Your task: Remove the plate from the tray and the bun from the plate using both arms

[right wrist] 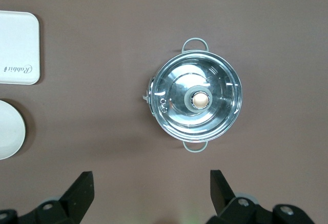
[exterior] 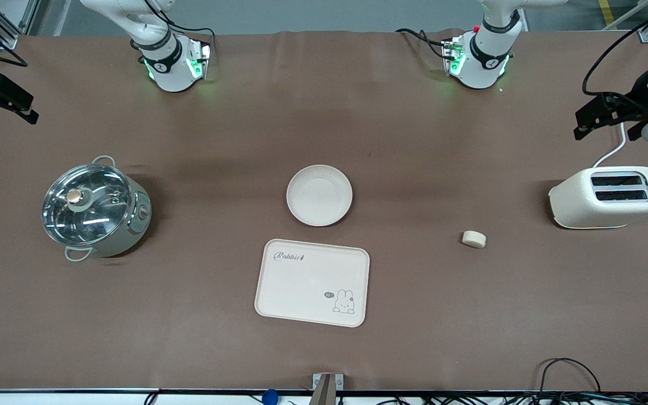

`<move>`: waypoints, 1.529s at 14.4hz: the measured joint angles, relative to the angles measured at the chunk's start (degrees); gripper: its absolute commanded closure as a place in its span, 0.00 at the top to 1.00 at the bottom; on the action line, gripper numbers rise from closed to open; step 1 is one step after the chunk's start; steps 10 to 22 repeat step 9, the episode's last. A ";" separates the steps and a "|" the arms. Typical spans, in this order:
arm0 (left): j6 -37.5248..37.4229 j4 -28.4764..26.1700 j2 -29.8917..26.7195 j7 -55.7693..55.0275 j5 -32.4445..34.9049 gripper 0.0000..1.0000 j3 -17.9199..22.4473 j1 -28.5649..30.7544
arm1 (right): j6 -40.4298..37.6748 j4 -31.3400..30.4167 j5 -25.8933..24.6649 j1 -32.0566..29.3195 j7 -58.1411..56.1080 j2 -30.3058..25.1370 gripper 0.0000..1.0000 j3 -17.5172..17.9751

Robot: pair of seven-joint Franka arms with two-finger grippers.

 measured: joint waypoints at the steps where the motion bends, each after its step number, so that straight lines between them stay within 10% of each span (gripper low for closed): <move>1: -0.01 -1.36 -1.09 0.00 0.00 1.00 -0.10 -0.26 | -0.04 0.00 0.00 0.00 0.00 0.01 1.00 0.00; 22: -0.63 -2.86 -2.55 0.00 2.33 1.00 -2.60 -0.82 | -0.08 -0.02 0.00 -0.04 0.00 0.03 1.00 -0.10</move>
